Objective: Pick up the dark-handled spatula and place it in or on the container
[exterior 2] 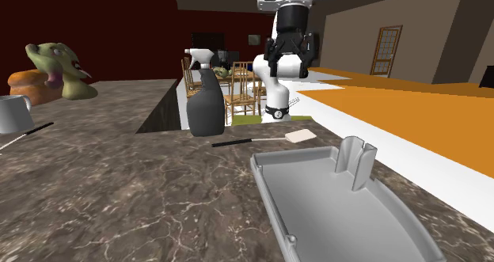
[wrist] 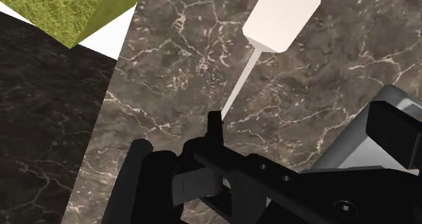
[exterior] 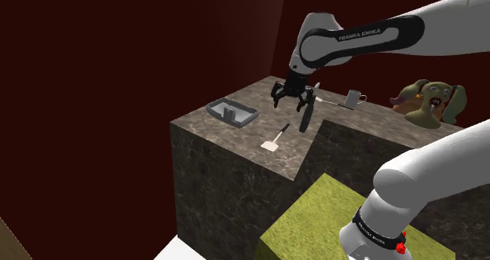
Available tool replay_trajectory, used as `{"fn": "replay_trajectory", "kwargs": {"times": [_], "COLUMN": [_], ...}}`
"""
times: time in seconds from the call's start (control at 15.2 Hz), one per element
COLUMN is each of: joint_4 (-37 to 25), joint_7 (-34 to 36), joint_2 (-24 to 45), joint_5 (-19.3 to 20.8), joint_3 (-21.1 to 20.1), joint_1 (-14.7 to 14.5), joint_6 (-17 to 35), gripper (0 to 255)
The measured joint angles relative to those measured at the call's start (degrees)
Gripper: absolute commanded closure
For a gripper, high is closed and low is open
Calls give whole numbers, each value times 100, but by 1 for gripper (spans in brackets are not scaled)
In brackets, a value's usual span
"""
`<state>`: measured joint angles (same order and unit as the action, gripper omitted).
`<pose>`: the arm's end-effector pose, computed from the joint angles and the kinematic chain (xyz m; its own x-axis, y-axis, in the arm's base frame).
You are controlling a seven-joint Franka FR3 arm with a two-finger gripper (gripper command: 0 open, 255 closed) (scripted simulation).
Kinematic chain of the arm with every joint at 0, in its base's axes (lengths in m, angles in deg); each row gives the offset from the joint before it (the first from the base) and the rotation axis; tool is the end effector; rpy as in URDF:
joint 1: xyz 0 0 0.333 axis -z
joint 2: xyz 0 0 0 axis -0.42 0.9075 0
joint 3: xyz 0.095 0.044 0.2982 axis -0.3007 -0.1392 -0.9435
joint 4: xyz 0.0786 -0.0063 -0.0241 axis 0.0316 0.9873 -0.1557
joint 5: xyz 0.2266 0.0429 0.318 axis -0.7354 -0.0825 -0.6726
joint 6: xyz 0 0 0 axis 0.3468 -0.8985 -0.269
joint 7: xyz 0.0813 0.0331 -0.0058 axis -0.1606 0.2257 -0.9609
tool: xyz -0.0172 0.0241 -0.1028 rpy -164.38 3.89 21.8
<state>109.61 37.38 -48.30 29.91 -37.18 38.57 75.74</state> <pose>0.4085 -0.0250 0.4937 0.7052 -0.7013 0.1045 -0.6997 -0.7121 -0.0568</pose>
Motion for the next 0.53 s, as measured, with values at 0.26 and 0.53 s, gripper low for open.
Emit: {"fn": "replay_trajectory", "kwargs": {"times": [0.26,0.53], "joint_4": [76,33], "joint_7": [1120,2216], "joint_2": [664,1400], "joint_5": [121,340], "joint_3": [-246,-380], "joint_1": [369,745], "joint_6": [558,1041], "gripper": [0,0]}}
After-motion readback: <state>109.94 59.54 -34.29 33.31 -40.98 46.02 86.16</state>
